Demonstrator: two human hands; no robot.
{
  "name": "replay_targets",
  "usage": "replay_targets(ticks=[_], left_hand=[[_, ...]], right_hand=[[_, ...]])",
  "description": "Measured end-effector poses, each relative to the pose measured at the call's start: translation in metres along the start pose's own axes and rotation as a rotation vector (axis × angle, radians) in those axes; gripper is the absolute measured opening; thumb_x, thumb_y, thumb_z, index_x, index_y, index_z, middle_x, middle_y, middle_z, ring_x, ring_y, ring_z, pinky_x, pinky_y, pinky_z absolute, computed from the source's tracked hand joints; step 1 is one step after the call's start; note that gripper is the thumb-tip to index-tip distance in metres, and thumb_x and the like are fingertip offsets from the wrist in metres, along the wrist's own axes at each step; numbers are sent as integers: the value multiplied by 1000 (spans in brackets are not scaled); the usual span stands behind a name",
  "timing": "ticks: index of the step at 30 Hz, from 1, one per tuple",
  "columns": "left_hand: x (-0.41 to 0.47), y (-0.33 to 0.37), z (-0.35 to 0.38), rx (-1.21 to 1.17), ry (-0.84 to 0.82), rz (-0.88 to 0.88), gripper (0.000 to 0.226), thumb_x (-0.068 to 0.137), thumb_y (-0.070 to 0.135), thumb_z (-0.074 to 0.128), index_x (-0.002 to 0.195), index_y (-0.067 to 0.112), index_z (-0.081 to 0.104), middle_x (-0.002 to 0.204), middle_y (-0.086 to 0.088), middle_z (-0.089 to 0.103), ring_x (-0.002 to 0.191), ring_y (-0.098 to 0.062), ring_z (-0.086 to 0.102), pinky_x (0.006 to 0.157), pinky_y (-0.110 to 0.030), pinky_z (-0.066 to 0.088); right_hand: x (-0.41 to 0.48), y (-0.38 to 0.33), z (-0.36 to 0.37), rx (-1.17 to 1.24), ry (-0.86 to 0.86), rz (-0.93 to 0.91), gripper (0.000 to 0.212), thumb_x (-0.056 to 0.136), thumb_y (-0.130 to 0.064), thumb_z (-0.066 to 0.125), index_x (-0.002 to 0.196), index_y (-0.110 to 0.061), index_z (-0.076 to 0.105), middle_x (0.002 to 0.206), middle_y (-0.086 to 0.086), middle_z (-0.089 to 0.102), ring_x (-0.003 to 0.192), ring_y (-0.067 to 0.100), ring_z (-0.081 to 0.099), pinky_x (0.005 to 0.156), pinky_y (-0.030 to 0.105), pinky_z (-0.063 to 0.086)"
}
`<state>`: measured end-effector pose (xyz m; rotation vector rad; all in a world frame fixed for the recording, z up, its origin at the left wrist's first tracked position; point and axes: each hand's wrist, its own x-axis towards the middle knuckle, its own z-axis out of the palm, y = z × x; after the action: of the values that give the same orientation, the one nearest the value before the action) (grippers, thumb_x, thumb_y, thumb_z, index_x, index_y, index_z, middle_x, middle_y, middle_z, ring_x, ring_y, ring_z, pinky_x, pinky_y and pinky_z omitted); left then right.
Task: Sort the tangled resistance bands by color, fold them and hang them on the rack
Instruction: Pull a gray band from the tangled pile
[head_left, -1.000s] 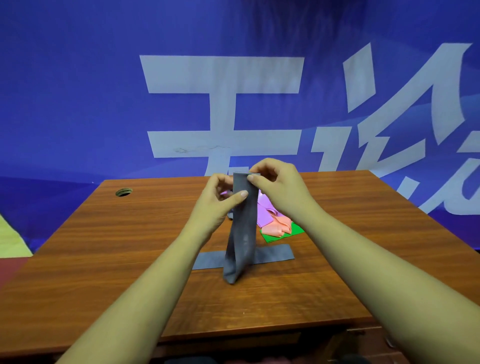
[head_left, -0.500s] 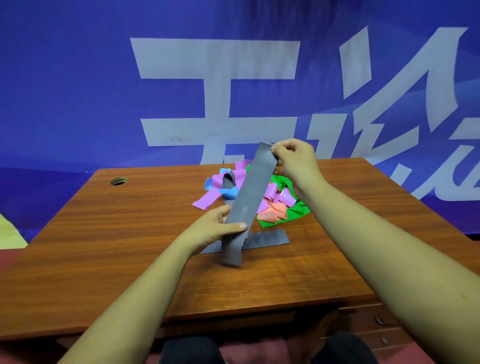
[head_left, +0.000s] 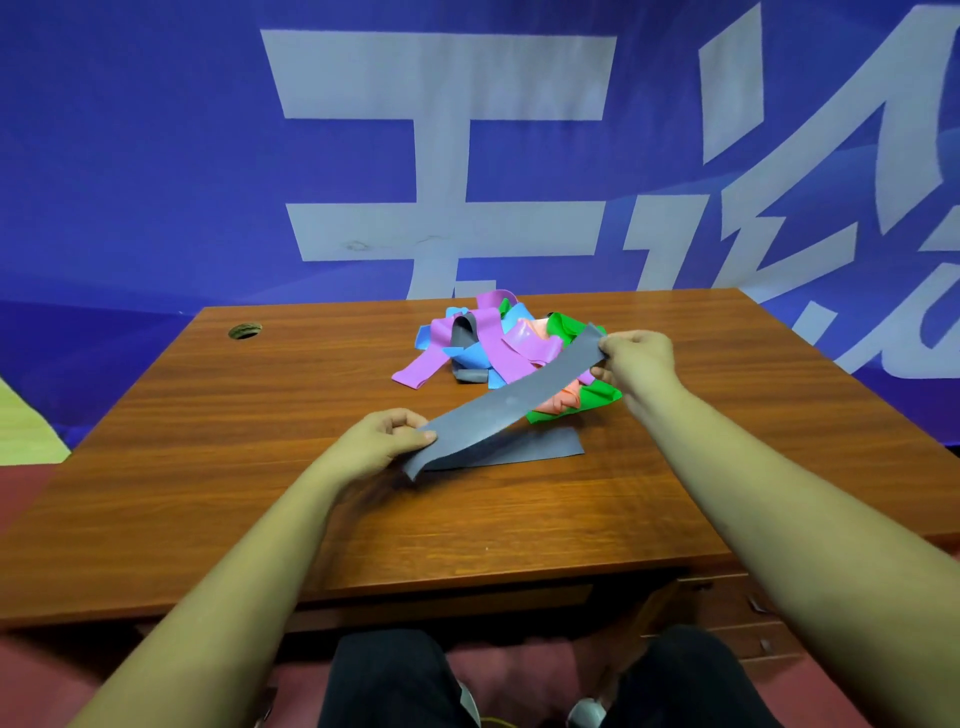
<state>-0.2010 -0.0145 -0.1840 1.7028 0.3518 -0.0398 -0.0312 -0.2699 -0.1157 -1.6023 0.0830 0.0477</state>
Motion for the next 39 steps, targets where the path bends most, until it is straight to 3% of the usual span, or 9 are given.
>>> replay_targets(ticks=[3,6,10,14,21,25,31,34,39], left_hand=[[-3,-9,-7,-193,105,-48,14,87,2,65,100,8,65,83,-10,67,62,-15,61,59,-28,45],[-3,-18,-18,-131,313,-16,24,86,0,66,105,14,60,84,-7,63,62,-13,58,58,-26,43],[-1,-36,-30,191,464,19,24,82,11,74,99,18,58,83,0,54,73,-16,53,66,-28,41],[0,-53,-22,437,489,123,22,81,9,74,97,16,61,82,2,57,67,-17,52,69,-27,41],[3,-65,-16,540,650,246,22,87,9,68,108,11,66,96,-3,59,78,-14,54,78,-22,38],[9,-66,-17,559,655,203,21,87,11,68,108,9,68,100,-8,61,84,-17,55,81,-24,39],[18,-61,-16,635,662,210,19,87,13,65,105,12,66,106,-10,57,105,-28,53,97,-36,43],[28,-40,-5,632,598,306,6,85,11,63,90,11,66,94,-5,59,91,-24,56,88,-35,45],[62,3,37,629,375,356,7,84,10,60,84,13,66,86,-1,65,73,-13,55,71,-24,39]], right_hand=[[-6,22,-4,-18,-22,65,25,87,10,53,68,-6,53,72,14,55,34,10,56,36,16,46],[-13,44,-6,-69,-70,121,24,86,8,59,68,-8,53,63,11,54,31,5,53,35,16,46],[-16,73,-4,-283,-73,113,19,79,2,63,65,-9,56,59,8,57,45,15,58,42,23,44],[-16,94,-5,-635,1,-30,10,73,-8,62,65,-4,67,72,12,69,72,30,62,67,35,51],[-20,105,-2,-698,1,-152,8,78,-9,61,72,-13,64,77,1,63,83,26,59,70,29,41],[-22,115,-2,-755,20,-204,6,83,-13,59,83,-13,64,87,4,65,90,29,61,74,32,45],[-14,114,0,-883,10,-328,30,86,-19,60,112,-5,62,113,17,56,105,34,55,91,38,45],[2,102,0,-899,-71,-409,27,84,-15,61,109,-5,63,111,18,58,106,33,54,91,37,42],[30,85,6,-909,-201,-357,30,77,-17,69,104,-3,66,102,17,64,89,25,55,71,29,38]])
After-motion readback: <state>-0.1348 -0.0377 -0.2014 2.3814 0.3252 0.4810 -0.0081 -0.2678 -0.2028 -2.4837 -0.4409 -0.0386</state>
